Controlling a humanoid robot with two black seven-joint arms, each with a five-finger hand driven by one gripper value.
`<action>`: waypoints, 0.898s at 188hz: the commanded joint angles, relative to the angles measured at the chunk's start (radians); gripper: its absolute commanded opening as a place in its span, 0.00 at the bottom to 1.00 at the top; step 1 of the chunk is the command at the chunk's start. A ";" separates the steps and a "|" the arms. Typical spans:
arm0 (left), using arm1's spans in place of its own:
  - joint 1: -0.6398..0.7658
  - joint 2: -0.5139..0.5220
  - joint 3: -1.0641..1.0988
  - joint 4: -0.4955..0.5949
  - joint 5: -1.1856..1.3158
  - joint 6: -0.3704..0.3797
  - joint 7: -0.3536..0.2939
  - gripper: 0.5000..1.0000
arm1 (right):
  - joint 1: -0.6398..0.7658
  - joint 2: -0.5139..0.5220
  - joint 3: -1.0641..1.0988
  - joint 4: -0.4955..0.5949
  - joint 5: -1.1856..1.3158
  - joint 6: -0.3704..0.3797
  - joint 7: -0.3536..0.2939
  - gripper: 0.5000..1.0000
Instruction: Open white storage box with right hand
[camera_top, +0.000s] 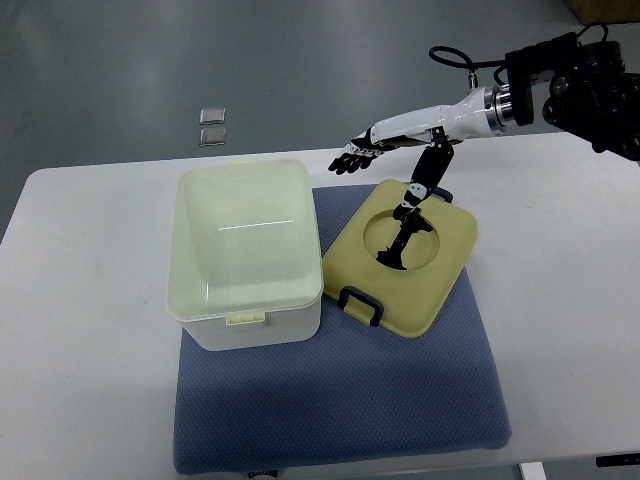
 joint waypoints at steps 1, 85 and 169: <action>0.000 0.000 0.000 0.000 0.000 0.000 0.000 1.00 | -0.013 -0.007 0.017 -0.032 0.148 0.000 -0.052 0.82; 0.000 0.000 0.000 0.000 0.000 0.000 0.000 1.00 | -0.273 0.097 0.307 -0.195 0.897 -0.206 -0.419 0.83; 0.000 0.000 0.000 0.000 0.000 0.000 0.000 1.00 | -0.352 0.185 0.462 -0.204 1.260 -0.319 -0.485 0.85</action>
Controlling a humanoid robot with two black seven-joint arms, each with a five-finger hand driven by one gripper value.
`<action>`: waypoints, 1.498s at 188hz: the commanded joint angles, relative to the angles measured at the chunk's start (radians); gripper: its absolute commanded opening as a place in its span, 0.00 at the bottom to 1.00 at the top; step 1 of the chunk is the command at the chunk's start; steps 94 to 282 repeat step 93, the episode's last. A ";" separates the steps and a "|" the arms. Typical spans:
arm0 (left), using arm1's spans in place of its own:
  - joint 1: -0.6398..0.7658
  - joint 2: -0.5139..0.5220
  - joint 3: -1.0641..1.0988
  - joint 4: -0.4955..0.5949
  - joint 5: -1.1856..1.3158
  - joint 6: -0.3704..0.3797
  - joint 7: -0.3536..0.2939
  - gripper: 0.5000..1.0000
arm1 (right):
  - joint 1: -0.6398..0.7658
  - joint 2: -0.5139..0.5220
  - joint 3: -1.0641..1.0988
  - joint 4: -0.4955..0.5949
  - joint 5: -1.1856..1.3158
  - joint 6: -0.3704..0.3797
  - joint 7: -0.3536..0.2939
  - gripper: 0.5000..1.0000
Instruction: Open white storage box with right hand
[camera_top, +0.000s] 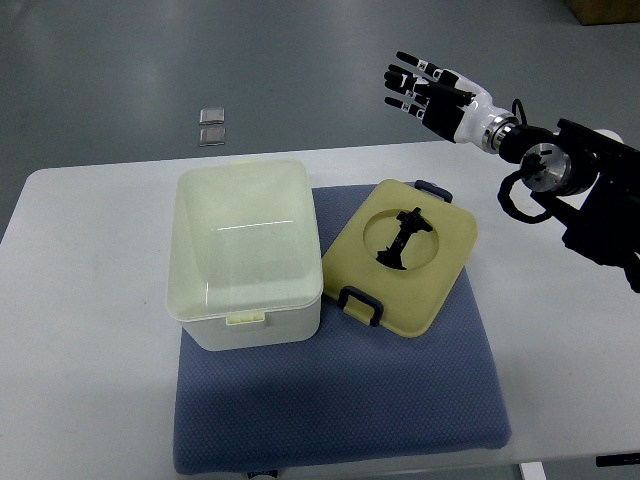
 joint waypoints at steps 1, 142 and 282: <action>0.000 0.000 0.000 0.000 0.000 0.000 0.000 1.00 | -0.009 0.003 0.005 0.002 0.021 0.004 -0.002 0.85; 0.000 0.000 0.000 0.000 0.000 0.000 0.000 1.00 | -0.029 0.007 0.006 0.013 0.028 0.021 0.009 0.85; 0.000 0.000 0.000 0.000 0.000 0.000 0.000 1.00 | -0.029 0.007 0.006 0.013 0.028 0.021 0.009 0.85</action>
